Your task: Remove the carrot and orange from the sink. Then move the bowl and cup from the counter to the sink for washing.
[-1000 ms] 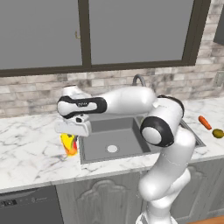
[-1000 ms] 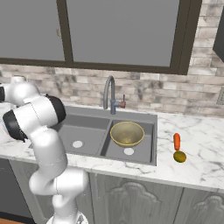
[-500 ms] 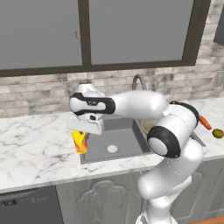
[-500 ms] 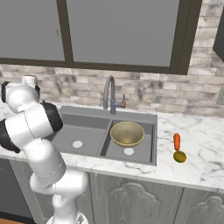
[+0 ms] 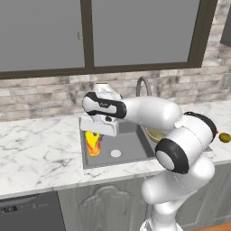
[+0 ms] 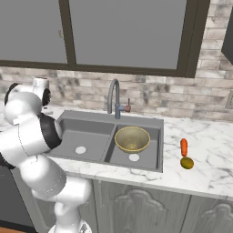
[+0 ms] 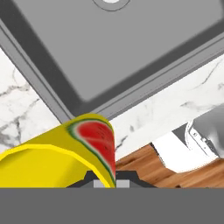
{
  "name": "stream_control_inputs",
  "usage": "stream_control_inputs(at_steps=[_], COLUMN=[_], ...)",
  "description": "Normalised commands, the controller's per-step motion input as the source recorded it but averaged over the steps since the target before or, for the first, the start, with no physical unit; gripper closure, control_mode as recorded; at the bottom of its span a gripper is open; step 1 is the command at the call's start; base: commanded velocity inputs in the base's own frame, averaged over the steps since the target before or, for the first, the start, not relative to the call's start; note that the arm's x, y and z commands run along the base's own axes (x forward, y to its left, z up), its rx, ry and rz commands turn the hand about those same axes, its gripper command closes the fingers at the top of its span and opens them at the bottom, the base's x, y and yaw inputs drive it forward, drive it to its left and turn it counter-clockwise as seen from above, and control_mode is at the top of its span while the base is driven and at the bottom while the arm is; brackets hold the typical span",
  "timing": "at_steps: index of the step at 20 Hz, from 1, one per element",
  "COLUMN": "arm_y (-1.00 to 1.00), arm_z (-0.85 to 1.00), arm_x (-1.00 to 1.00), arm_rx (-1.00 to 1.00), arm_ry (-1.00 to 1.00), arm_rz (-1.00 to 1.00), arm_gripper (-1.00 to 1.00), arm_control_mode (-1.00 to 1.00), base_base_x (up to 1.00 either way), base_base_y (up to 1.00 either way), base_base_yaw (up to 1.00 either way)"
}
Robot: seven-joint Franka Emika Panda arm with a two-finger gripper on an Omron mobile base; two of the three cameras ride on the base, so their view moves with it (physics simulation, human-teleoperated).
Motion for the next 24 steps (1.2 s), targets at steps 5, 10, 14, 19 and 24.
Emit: stream_control_inputs(at_steps=[5, 10, 14, 19, 24], arm_y=[-0.42, -0.42, -0.42, -0.48, -0.49], arm_z=[0.1, 0.1, 0.08, 0.04, 0.02], arm_x=[0.0, 0.0, 0.0, -0.03, -0.08], arm_rx=[0.0, 0.0, 0.0, 0.0, 0.0], arm_ry=[0.0, 0.0, 0.0, 0.0, 0.0], arm_rz=[0.0, 0.0, 0.0, 0.0, 0.03], arm_gripper=[1.0, 1.0, 1.0, 1.0, 1.0], arm_control_mode=[-1.0, -1.0, -1.0, -1.0, -1.0], base_base_x=[0.0, 0.0, 0.0, 0.0, 0.0], base_base_y=[0.0, 0.0, 0.0, 0.0, 0.0], base_base_yaw=[0.0, 0.0, 0.0, 0.0, 0.0])
